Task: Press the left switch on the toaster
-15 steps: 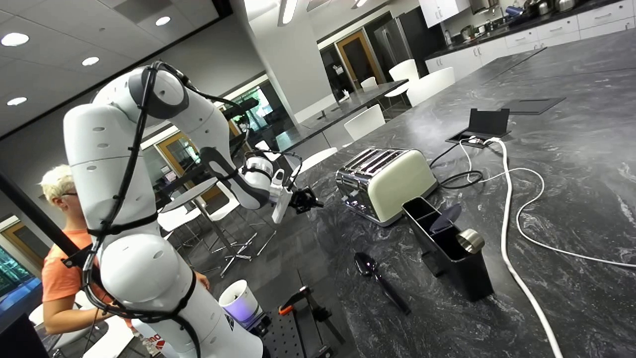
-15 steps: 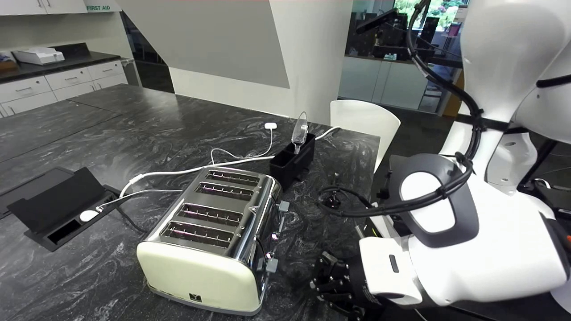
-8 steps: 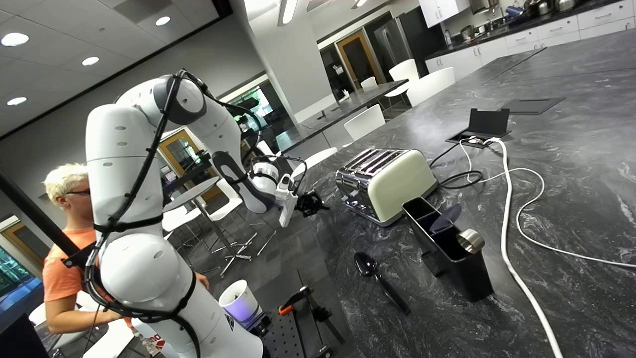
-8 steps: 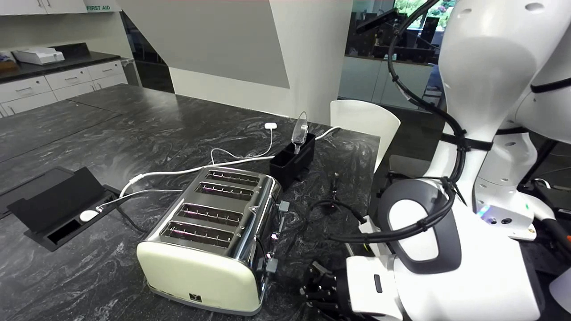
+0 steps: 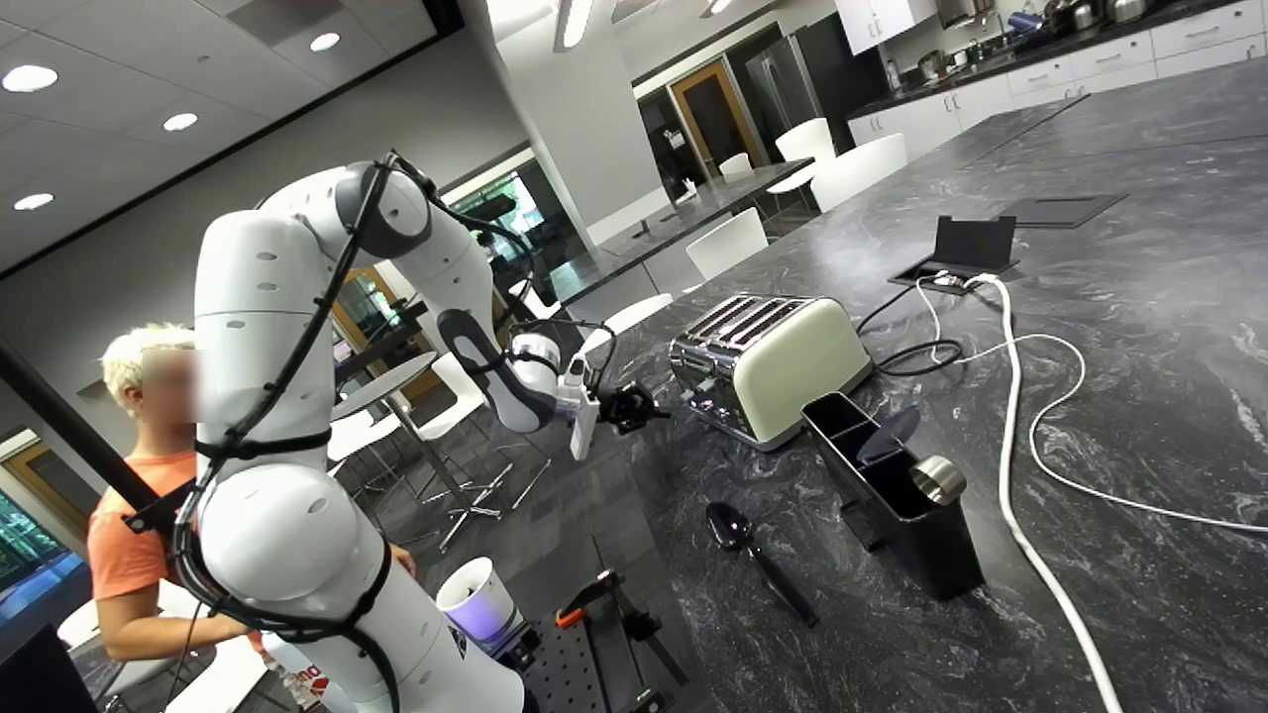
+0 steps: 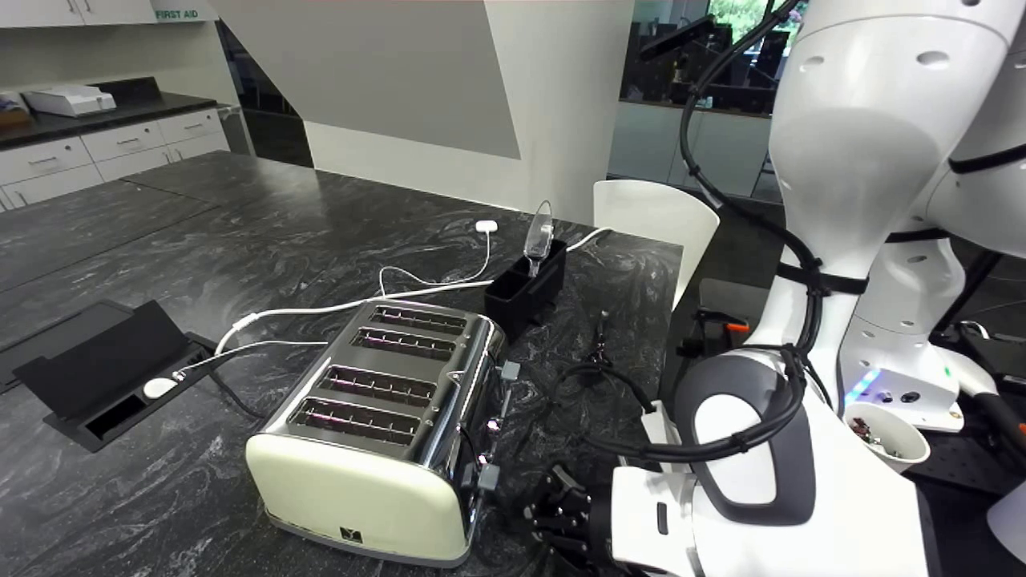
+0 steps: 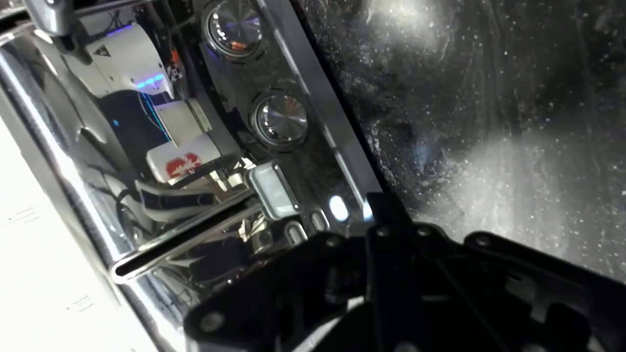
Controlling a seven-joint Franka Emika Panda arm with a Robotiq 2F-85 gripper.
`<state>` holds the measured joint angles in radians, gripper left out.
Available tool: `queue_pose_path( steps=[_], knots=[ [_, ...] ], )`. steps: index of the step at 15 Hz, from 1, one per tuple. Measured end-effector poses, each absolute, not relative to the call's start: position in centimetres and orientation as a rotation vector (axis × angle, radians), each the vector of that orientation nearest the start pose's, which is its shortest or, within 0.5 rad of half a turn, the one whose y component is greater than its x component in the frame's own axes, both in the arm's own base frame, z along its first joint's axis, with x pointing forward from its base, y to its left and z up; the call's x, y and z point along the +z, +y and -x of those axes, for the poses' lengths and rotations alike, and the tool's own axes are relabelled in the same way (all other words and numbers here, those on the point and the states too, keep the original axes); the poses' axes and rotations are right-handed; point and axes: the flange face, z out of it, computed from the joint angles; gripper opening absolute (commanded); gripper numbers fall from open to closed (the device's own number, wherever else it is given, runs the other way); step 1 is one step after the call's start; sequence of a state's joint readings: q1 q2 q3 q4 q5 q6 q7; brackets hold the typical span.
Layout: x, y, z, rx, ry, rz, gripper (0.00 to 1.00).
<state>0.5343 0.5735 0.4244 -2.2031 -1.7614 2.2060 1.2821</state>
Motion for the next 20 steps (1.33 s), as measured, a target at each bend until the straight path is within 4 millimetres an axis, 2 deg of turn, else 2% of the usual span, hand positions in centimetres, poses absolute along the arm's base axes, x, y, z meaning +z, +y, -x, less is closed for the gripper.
queue_pose_path(
  steps=[20],
  knots=[
    [9.9,42.7,-33.2,0.846,1.207,-2.054,0.00]
  ],
)
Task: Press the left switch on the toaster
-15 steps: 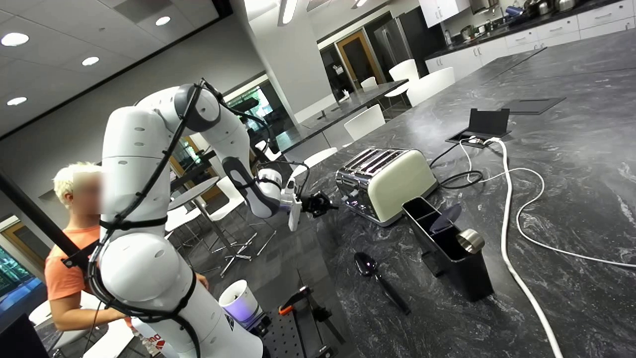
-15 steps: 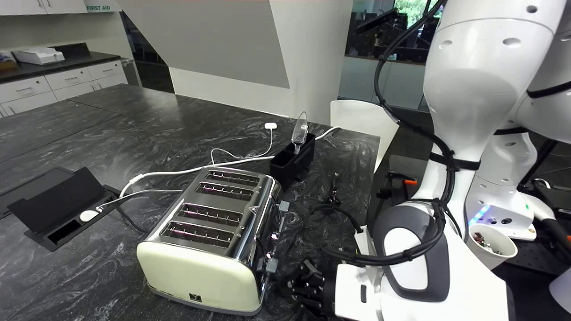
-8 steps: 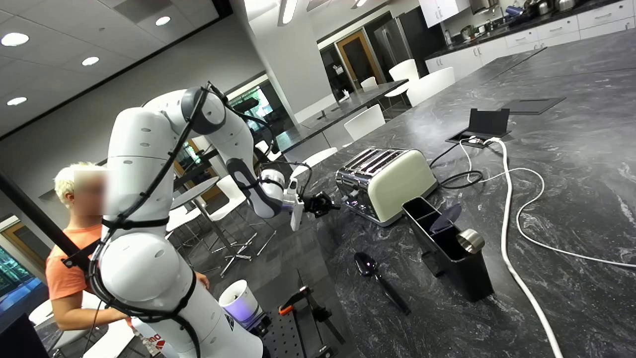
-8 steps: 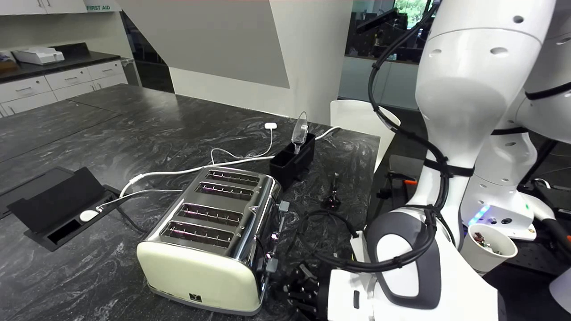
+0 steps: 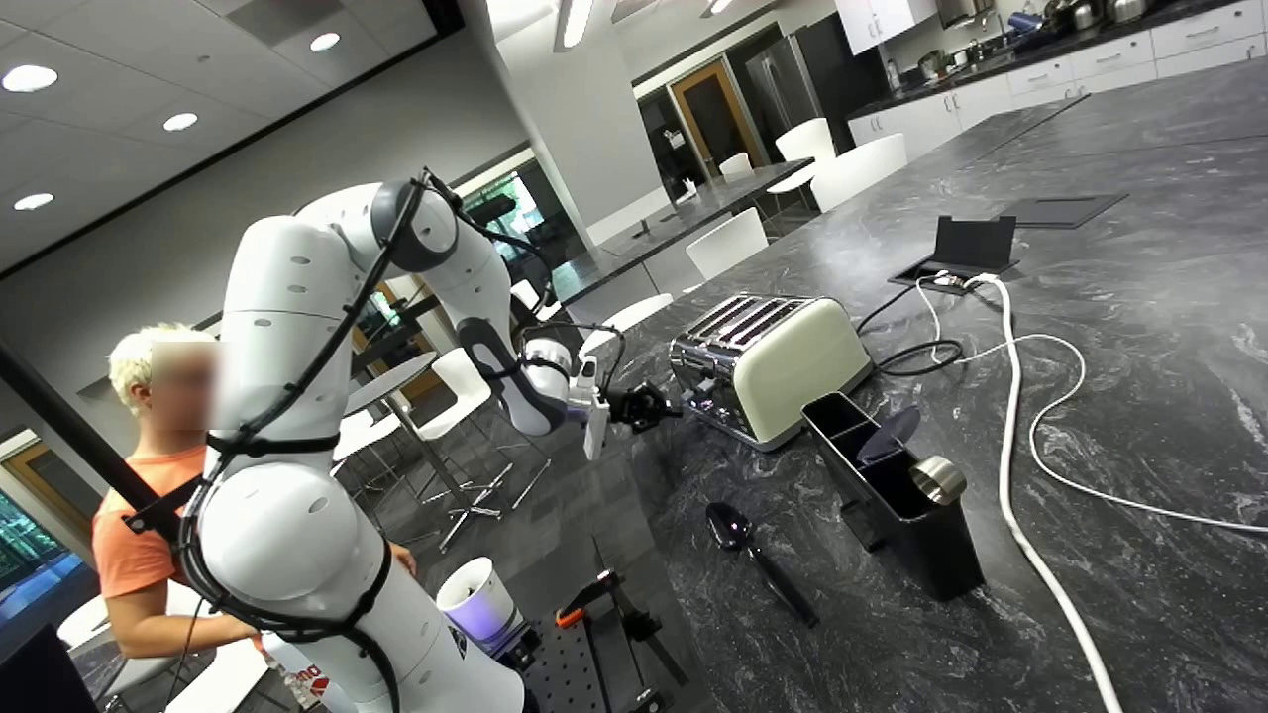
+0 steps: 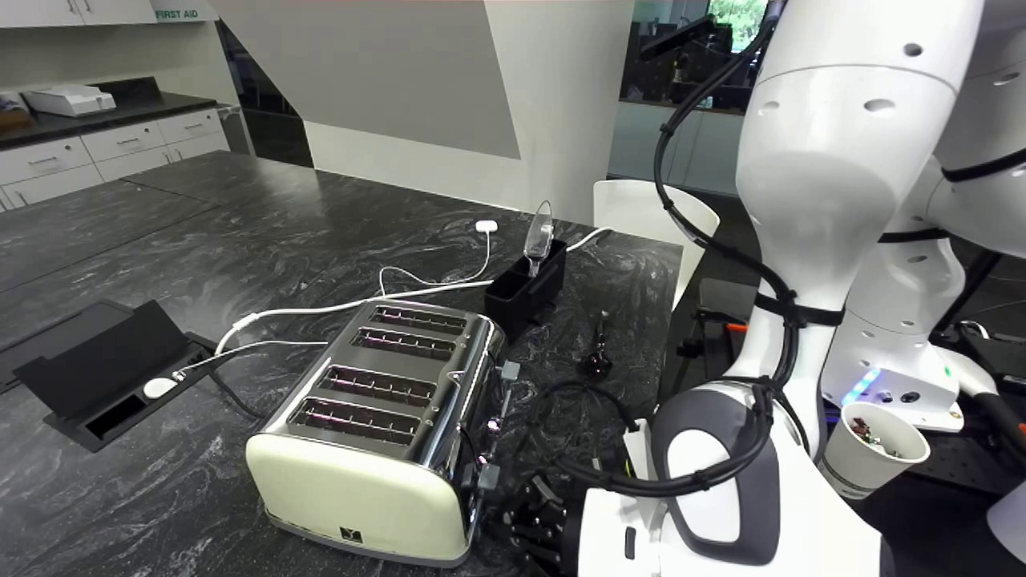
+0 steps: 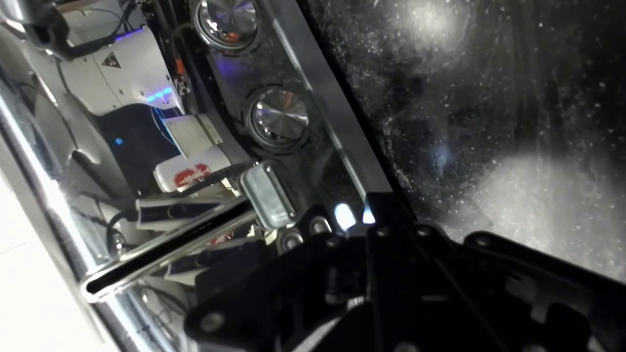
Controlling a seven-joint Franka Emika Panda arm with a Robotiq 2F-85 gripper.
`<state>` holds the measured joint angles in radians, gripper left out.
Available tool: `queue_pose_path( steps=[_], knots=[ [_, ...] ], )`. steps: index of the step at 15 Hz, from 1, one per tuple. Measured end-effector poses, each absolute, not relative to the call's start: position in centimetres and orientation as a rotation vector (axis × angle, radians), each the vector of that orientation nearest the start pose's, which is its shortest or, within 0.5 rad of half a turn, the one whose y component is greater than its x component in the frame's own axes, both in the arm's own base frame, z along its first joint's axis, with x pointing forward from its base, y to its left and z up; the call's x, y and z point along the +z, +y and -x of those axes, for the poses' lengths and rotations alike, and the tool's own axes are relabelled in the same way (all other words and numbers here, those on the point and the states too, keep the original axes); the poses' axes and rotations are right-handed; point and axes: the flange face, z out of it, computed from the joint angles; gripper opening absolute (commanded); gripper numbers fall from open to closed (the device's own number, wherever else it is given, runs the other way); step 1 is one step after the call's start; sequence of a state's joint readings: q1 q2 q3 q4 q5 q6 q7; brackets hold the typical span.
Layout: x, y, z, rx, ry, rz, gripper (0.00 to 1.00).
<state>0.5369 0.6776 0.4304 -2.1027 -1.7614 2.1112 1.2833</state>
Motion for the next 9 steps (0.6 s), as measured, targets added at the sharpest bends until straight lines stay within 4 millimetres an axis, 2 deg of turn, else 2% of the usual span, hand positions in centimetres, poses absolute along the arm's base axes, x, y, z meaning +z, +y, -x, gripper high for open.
queue_pose_path(
  steps=[9],
  knots=[
    [9.54,43.11,-33.99,0.850,1.179,-2.051,0.00]
  ],
)
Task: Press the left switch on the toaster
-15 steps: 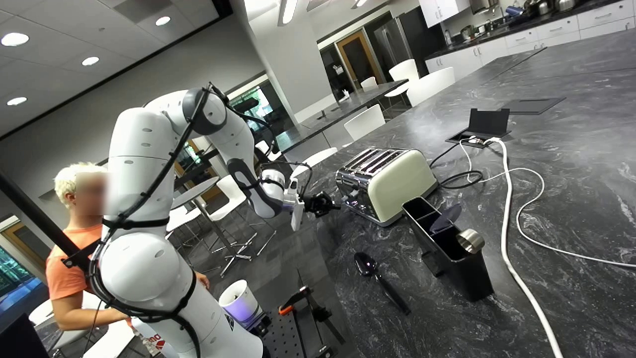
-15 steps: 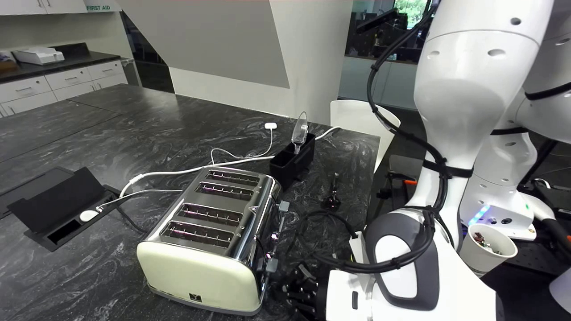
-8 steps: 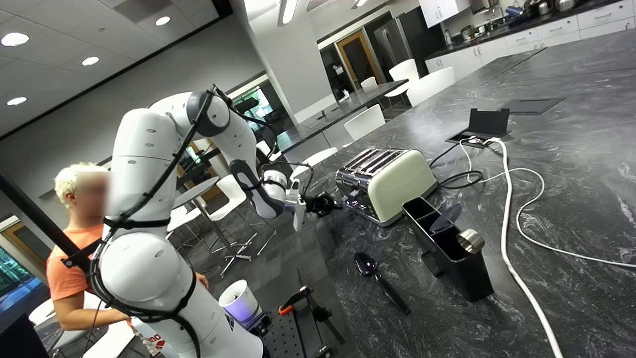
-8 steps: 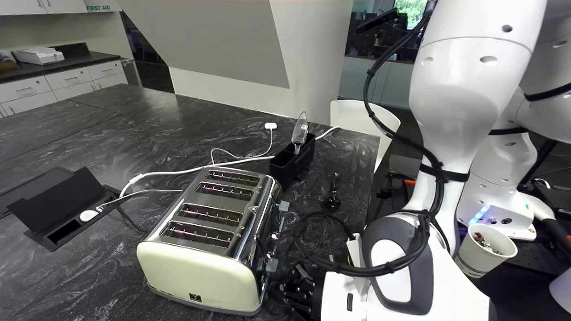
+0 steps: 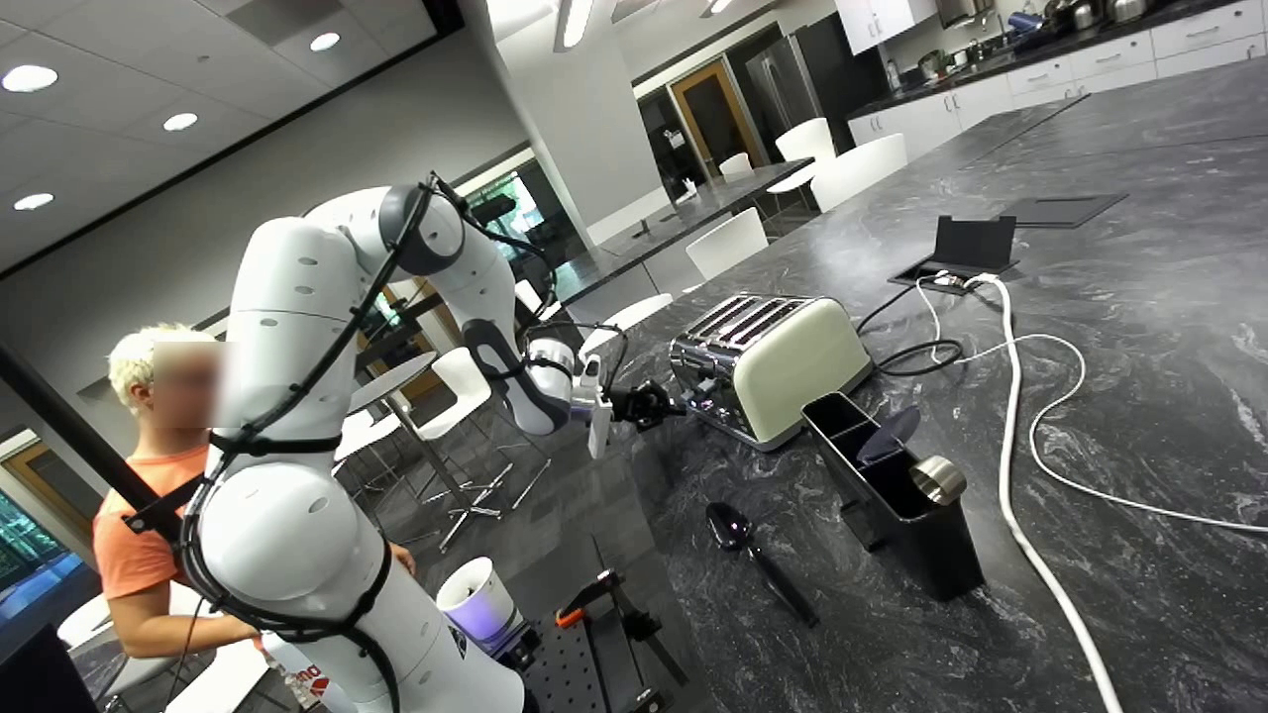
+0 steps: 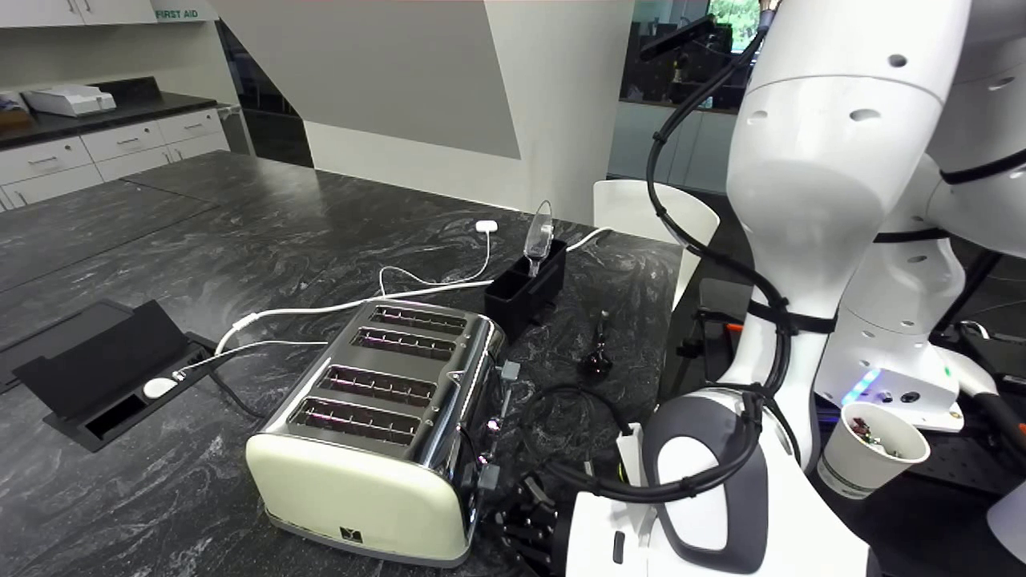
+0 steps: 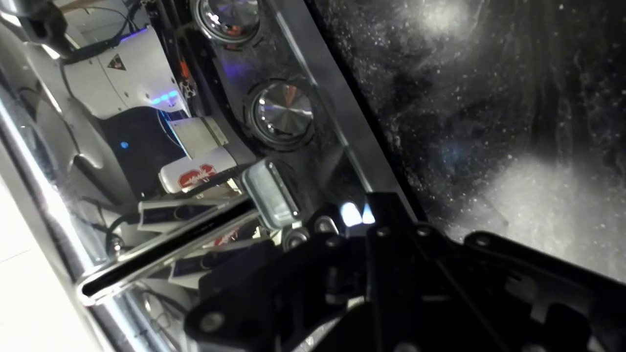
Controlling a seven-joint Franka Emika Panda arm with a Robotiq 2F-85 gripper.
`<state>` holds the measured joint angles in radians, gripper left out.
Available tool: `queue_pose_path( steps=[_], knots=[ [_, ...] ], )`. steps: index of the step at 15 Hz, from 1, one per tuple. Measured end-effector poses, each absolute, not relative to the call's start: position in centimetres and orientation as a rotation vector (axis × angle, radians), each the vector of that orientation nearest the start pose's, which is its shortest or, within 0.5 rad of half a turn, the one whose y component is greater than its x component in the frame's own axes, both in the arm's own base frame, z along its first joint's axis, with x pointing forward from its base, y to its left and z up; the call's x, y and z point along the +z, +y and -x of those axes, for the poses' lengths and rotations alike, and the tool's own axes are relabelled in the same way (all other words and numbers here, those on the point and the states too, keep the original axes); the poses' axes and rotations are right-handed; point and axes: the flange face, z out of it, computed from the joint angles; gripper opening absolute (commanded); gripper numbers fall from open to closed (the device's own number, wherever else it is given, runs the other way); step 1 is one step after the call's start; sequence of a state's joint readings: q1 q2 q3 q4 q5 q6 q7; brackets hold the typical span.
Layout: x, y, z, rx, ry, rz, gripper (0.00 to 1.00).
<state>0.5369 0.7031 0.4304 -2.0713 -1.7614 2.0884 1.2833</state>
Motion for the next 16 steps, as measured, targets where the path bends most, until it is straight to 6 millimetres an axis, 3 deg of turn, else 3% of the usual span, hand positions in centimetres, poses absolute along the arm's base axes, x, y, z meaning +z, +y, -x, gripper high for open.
queue_pose_path(
  steps=[16],
  knots=[
    [9.1,43.4,-35.1,0.852,1.143,-2.046,0.00]
  ],
)
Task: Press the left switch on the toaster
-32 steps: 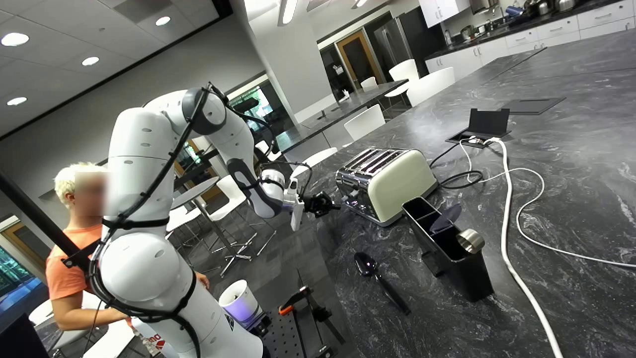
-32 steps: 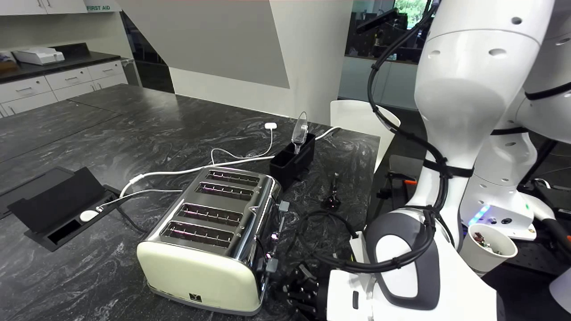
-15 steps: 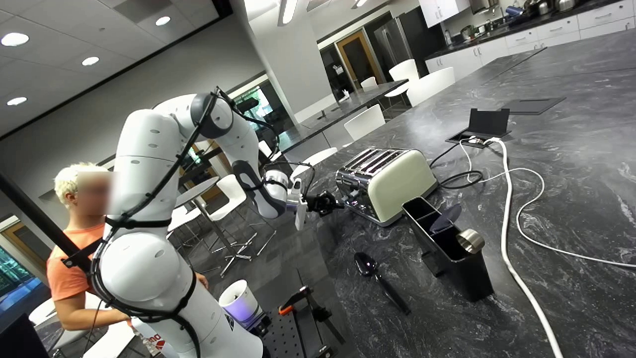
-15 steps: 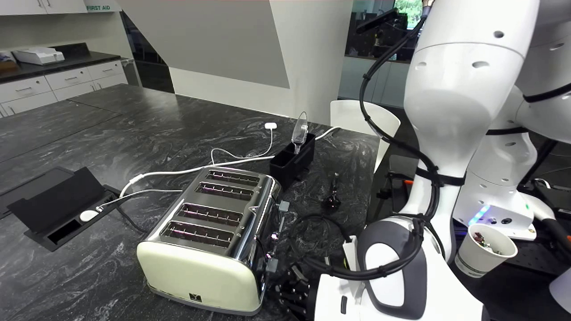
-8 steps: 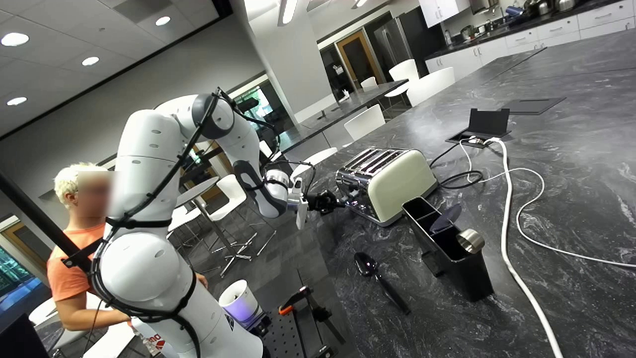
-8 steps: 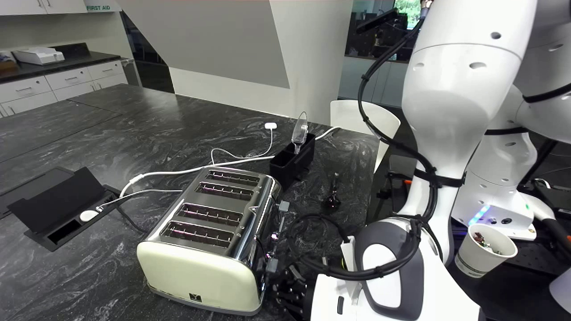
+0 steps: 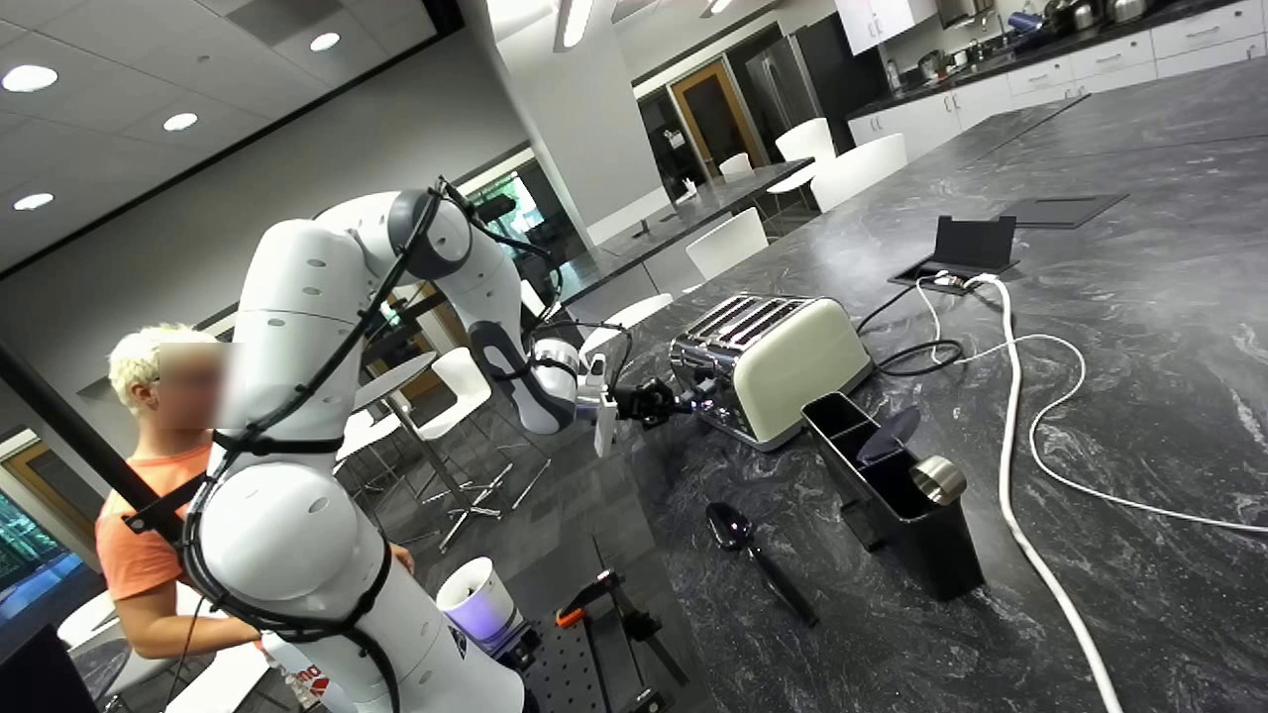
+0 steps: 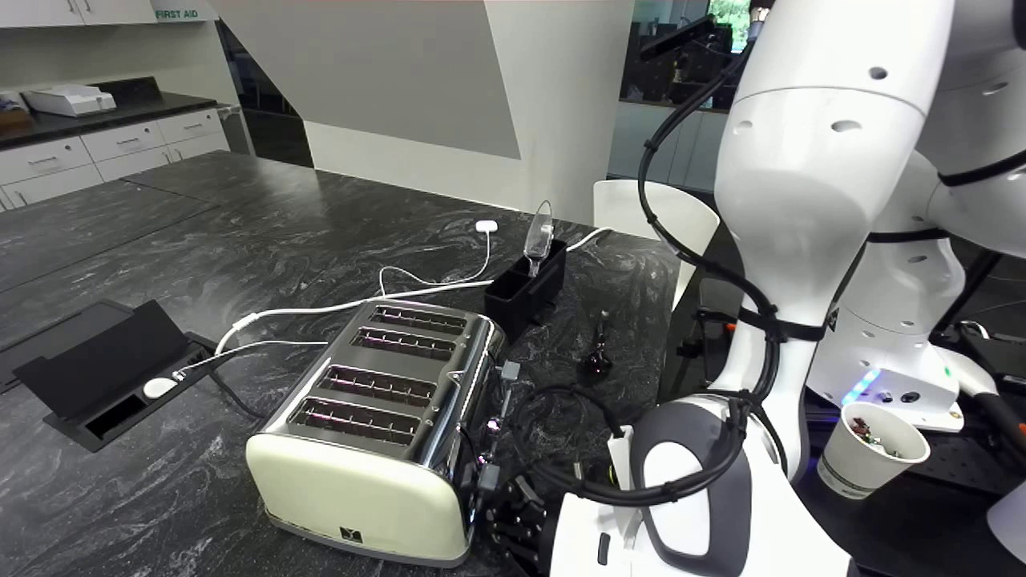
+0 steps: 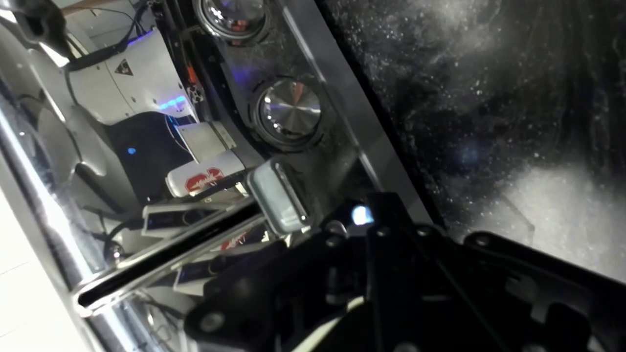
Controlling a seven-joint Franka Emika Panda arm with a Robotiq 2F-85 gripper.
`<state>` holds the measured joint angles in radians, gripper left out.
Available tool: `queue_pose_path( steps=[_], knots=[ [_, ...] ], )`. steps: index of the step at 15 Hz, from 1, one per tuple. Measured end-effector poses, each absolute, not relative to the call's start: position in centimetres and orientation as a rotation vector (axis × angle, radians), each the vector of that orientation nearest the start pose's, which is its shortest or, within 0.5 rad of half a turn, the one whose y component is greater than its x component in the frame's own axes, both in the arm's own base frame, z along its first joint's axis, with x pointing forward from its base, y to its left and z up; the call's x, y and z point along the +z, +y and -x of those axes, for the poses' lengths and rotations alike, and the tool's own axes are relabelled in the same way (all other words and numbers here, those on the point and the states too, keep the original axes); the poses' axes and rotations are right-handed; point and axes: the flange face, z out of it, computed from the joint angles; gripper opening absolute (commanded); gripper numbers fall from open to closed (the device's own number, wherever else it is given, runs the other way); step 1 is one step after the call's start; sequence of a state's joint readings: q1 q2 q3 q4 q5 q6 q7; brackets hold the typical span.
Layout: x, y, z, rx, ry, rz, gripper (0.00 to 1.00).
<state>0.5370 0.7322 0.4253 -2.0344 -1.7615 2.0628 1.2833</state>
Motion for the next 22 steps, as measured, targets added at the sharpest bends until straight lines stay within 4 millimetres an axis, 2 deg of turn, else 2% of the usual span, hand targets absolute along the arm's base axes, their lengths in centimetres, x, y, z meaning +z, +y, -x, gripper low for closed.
queue_pose_path(
  steps=[12,15,19,22],
  knots=[
    [9.0,43.4,-35.1,0.859,1.145,-2.036,0.00],
    [9.5,43.6,-34.9,0.866,1.140,-2.032,0.00],
    [12.2,43.7,-33.4,0.826,1.117,-2.052,0.00],
    [15.3,42.6,-31.9,0.805,1.070,-2.054,0.00]
  ],
)
